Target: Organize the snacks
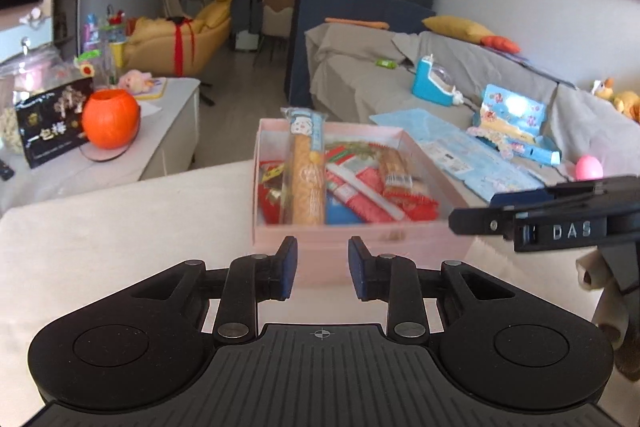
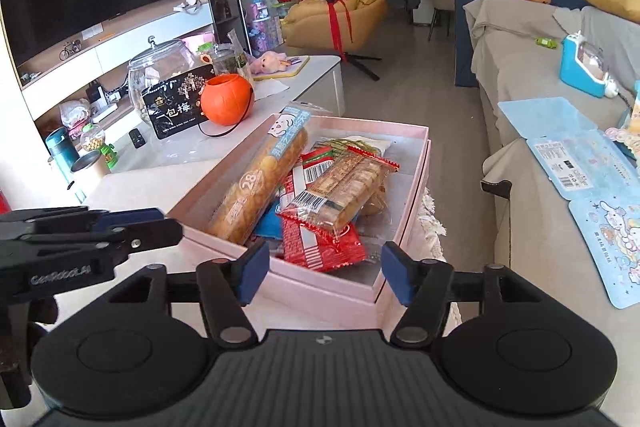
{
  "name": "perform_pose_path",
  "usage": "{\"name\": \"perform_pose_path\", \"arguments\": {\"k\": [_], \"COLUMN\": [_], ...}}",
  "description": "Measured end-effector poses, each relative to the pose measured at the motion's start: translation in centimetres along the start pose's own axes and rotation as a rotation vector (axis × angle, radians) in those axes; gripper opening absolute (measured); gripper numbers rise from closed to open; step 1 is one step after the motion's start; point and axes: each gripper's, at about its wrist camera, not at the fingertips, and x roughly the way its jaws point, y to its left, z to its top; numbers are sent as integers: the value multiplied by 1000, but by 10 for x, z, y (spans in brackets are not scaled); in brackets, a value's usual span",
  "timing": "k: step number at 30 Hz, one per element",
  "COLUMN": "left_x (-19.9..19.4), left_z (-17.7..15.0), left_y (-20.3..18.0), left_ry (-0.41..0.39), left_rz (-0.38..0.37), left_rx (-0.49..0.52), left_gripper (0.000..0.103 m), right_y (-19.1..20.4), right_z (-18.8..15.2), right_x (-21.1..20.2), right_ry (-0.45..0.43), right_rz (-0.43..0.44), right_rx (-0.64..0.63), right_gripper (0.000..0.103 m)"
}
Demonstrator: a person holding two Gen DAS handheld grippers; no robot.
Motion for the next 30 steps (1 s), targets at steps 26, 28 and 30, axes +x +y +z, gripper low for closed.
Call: {"name": "perform_pose_path", "arguments": {"k": [26,28,30], "left_x": [-18,-18,-18], "left_z": [-94,-94,-94], "left_y": [-34,-33,-33], "left_ry": [54,54,54], "left_rz": [209,207,207], "left_rx": [-57,-61,-60], "left_gripper": [51,51,51], "right_y": [47,48,49], "right_z": [-118,-120,-120], "right_x": [4,3,3], "right_ry": [38,24,22], "right_rz": [-166,-175,-178], "right_rx": [-16,-20,-17], "right_gripper": [103,103,103]}}
